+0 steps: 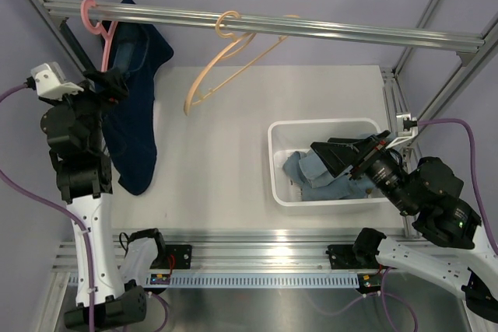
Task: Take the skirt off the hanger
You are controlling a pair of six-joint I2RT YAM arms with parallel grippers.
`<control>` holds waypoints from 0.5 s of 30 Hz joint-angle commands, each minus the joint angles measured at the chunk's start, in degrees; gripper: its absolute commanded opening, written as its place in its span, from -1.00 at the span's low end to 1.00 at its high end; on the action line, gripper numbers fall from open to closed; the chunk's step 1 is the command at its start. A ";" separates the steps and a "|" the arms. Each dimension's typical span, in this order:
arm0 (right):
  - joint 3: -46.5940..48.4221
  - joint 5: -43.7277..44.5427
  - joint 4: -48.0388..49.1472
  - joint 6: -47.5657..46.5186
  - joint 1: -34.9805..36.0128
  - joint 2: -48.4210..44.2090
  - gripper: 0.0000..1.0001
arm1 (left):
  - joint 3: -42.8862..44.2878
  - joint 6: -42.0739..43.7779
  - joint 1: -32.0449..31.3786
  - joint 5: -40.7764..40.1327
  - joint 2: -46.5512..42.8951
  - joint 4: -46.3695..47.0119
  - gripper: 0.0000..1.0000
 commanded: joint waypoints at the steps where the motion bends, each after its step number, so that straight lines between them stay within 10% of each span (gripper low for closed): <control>1: 1.35 -0.43 1.86 -1.40 0.41 0.97 0.99 | 5.35 -1.79 0.28 1.96 2.87 7.74 0.76; 15: 4.43 -1.83 2.92 -4.74 0.41 3.96 0.99 | 15.83 -0.39 1.33 -2.62 13.95 4.20 0.28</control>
